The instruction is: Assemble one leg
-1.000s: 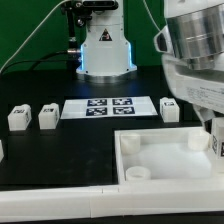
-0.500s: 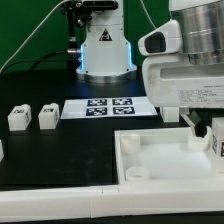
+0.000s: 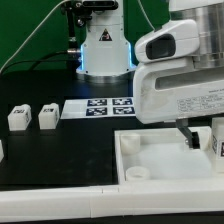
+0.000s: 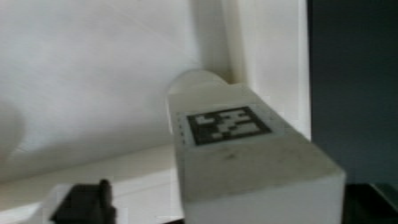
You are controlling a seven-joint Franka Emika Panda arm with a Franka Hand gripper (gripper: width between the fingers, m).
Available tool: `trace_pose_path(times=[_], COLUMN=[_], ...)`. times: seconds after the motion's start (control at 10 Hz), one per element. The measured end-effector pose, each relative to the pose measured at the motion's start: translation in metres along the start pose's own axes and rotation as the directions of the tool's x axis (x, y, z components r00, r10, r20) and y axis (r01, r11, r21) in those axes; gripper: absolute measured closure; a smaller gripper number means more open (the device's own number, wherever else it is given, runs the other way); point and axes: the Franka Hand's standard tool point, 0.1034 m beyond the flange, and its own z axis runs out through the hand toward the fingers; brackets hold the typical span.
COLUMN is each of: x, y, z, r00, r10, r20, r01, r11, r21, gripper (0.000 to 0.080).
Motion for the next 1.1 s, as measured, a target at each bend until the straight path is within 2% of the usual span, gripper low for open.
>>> trace_pose_path(times=[0.1,0.2,0.3,0.5,0.6,0.7,0.9,1.1], x=[0.000,0.000,0.000,0.000,0.000,-0.001,-0.003,-0.008], y=[0.000,0.000,0.002,0.003,0.004,0.006,0.009,0.010], z=[0.000,0.000,0.000,0.001,0.001,0.001,0.002,0.002], r00=[0.999,0.988,0.966,0.908,0.847,0.724,0.432,0.108], r10=[0.040,0.151,0.258,0.418,0.532,0.690,0.902,0.992], r20=[0.000,0.001,0.001,0.001,0.002,0.001,0.017,0.059], r01=[-0.040,-0.151,-0.258,-0.418,-0.532,-0.690,-0.902,-0.994], r11=[0.999,0.988,0.966,0.908,0.847,0.724,0.432,0.105], r21=[0.001,0.003,0.000,-0.001,-0.001,-0.002,0.009,0.043], gripper=[0.0399,0.0399,0.0506,0.0506,0.0506,0.0506,0.0506,0.0505])
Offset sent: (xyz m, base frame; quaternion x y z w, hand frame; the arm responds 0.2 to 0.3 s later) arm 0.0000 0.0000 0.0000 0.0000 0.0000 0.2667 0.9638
